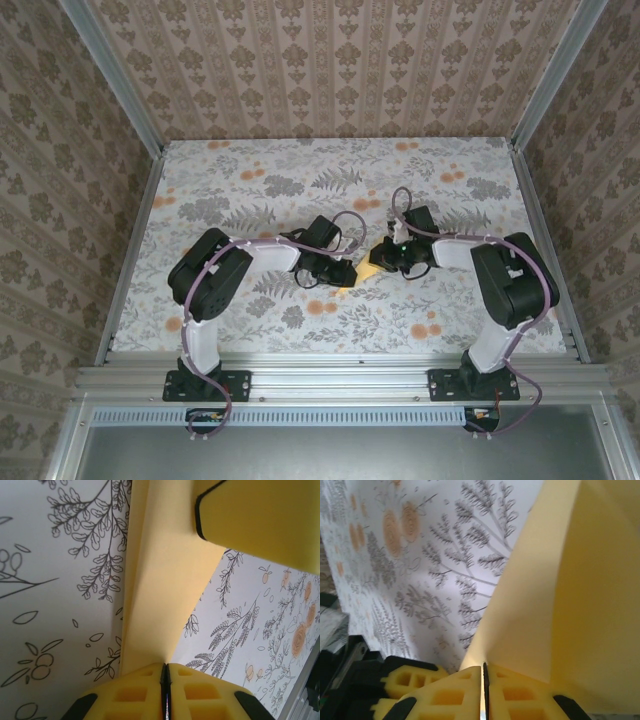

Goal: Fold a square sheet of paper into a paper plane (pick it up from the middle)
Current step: Fold the wing for the fifth time at the center of the table.

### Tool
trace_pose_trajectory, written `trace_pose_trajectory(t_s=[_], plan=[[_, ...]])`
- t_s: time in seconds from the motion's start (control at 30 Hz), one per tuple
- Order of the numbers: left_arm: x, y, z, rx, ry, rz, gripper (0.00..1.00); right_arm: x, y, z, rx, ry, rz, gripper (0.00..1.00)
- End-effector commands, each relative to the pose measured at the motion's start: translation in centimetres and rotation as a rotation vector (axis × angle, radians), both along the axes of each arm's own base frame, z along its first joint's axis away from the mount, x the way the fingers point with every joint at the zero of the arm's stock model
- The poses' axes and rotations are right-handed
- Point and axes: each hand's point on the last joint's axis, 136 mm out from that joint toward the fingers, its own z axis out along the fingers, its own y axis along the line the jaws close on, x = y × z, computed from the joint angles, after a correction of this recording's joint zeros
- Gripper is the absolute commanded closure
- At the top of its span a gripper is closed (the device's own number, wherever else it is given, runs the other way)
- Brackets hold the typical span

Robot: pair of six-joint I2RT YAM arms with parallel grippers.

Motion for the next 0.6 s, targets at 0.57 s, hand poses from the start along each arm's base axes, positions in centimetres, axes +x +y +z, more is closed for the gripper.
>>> trace_pose_trajectory(t_s=[0.57], plan=[[-2.0, 2.6, -2.6, 0.101, 0.051, -0.007, 0.88, -1.8, 1.3, -3.8, -0.019, 0.066, -0.042, 0.91]])
